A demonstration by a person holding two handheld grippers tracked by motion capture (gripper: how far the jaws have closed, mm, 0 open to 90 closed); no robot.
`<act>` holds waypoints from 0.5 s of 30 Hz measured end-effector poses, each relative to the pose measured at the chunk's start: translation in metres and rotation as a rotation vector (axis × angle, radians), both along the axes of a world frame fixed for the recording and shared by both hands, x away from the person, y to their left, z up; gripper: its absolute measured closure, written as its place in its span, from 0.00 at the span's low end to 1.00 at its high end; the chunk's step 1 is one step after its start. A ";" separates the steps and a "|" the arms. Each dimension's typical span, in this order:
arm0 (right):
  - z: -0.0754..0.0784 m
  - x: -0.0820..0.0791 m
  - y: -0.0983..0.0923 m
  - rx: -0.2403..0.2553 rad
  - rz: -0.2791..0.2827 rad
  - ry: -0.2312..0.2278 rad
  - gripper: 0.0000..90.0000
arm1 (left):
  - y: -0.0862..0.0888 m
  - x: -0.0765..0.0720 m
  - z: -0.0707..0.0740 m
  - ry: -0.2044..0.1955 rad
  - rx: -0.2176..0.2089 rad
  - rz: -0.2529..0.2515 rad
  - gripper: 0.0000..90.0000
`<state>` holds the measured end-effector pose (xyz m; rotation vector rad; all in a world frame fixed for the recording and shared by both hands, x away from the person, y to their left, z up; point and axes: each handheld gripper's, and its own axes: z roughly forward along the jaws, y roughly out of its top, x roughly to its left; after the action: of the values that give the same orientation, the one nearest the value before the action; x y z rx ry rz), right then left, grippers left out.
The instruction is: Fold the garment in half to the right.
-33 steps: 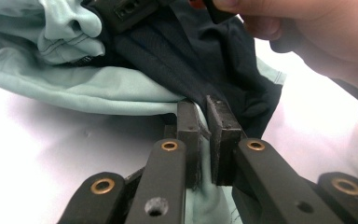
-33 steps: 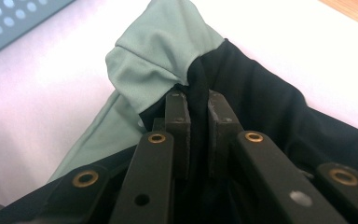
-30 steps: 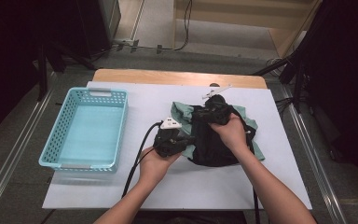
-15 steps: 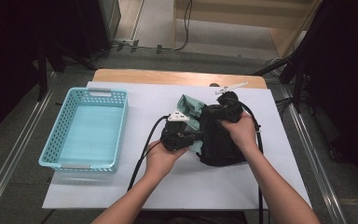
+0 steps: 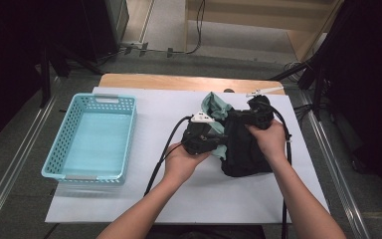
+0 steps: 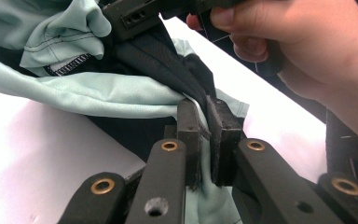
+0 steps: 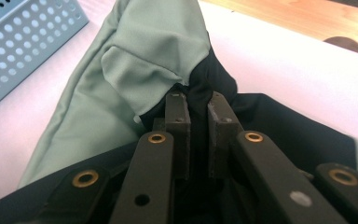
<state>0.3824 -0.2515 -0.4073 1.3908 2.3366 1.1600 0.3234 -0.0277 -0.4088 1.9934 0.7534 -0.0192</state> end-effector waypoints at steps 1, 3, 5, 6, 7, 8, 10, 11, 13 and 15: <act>0.001 0.000 -0.002 0.003 -0.004 -0.002 0.89 | -0.002 0.001 0.001 0.000 0.002 -0.004 0.95; 0.001 -0.001 -0.008 0.012 -0.013 -0.004 0.89 | -0.005 0.002 0.003 -0.002 0.004 -0.012 0.95; 0.001 -0.002 -0.014 0.019 -0.028 -0.002 0.89 | -0.010 0.003 0.004 -0.006 0.004 -0.018 0.95; 0.001 -0.003 -0.017 0.021 -0.034 -0.001 0.89 | -0.012 0.003 0.004 -0.006 0.007 -0.023 0.95; 0.001 -0.003 -0.019 0.022 -0.041 0.000 0.89 | -0.014 0.004 0.004 -0.007 0.008 -0.028 0.95; 0.001 -0.004 -0.021 0.023 -0.046 0.000 0.89 | -0.017 0.004 0.004 -0.005 0.005 -0.033 0.95; 0.000 -0.005 -0.025 0.024 -0.058 0.001 0.89 | -0.022 0.006 0.004 -0.007 0.013 -0.044 0.95; 0.000 -0.006 -0.027 0.025 -0.063 0.001 0.89 | -0.025 0.006 0.004 -0.008 0.015 -0.052 0.95; 0.000 -0.007 -0.031 0.027 -0.075 0.000 0.89 | -0.030 0.008 0.004 -0.009 0.017 -0.061 0.95; 0.000 -0.007 -0.035 0.029 -0.088 -0.003 0.89 | -0.034 0.009 0.005 -0.006 0.010 -0.071 0.95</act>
<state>0.3754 -0.2869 -0.4076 1.4841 2.2410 1.1751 0.3328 -0.0616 -0.4043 2.0279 0.6791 -0.0513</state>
